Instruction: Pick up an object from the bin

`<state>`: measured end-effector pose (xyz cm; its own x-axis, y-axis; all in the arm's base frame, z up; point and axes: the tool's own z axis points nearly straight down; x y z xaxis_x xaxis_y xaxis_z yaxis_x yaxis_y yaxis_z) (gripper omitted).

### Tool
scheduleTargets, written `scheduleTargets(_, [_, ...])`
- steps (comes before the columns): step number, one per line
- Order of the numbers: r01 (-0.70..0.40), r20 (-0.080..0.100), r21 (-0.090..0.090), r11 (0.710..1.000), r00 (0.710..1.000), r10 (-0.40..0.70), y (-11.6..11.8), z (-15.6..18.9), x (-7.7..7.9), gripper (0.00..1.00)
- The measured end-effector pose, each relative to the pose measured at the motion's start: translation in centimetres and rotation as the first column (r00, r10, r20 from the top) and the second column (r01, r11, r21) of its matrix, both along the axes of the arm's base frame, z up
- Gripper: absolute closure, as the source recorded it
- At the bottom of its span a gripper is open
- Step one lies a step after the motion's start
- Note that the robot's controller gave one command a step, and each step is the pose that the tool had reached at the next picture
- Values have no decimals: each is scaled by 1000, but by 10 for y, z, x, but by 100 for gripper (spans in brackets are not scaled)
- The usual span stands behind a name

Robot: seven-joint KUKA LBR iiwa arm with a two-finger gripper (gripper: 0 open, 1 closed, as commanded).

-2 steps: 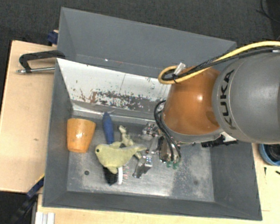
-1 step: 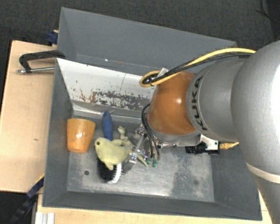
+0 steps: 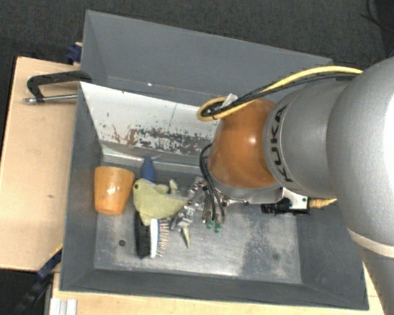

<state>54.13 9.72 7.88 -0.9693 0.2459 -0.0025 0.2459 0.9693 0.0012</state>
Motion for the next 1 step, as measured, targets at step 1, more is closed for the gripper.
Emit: scheduleTargets(1, [-27, 9, 1, 1000, 1000, 27, -28, 129, -16, 100])
